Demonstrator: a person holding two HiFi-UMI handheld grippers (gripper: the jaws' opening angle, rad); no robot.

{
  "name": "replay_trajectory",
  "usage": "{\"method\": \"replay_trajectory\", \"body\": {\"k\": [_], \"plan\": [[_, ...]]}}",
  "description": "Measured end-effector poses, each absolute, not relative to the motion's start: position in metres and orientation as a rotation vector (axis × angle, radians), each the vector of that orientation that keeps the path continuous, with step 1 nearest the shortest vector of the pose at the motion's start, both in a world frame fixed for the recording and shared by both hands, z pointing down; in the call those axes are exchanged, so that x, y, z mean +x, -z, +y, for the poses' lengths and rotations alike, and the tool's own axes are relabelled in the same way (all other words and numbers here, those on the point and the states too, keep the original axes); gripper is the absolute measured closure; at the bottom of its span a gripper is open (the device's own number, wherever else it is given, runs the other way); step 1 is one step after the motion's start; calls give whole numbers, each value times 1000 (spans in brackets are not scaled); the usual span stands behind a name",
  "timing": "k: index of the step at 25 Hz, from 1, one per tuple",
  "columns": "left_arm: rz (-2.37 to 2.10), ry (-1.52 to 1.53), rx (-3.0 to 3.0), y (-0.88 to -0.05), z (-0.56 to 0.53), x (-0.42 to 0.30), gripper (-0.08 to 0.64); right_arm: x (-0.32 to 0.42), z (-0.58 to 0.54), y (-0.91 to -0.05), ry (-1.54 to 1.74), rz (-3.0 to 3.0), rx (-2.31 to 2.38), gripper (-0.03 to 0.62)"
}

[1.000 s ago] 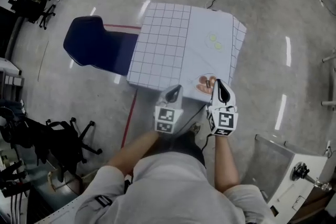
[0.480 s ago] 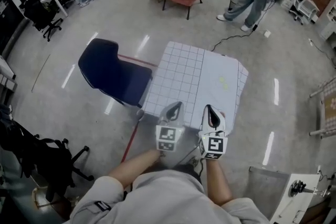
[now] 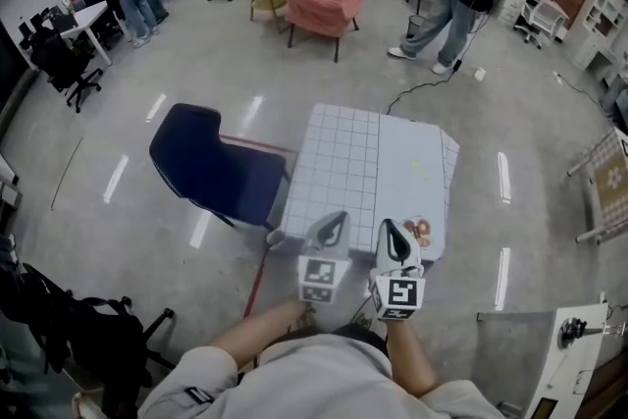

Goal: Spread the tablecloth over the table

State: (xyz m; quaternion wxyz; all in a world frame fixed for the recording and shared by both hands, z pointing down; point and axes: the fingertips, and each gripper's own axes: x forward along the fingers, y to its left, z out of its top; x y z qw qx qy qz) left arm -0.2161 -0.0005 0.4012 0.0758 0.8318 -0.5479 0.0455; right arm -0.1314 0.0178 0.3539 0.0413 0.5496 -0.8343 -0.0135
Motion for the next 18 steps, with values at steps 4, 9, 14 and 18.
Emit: {"method": "replay_trajectory", "body": {"k": [4, 9, 14, 18], "plan": [[-1640, -109, 2505, -386, -18, -213, 540, -132, 2, -344, 56, -2553, 1675, 586], [-1652, -82, 2525, -383, -3, -209, 540, -134, 17, -341, 88, -2577, 1663, 586], [-1658, -80, 2537, -371, -19, -197, 540, -123, 0, -330, 95, -2586, 1658, 586], [-1660, -82, 2548, -375, -5, -190, 540, -117, 11, -333, 98, -2593, 1664, 586]]}}
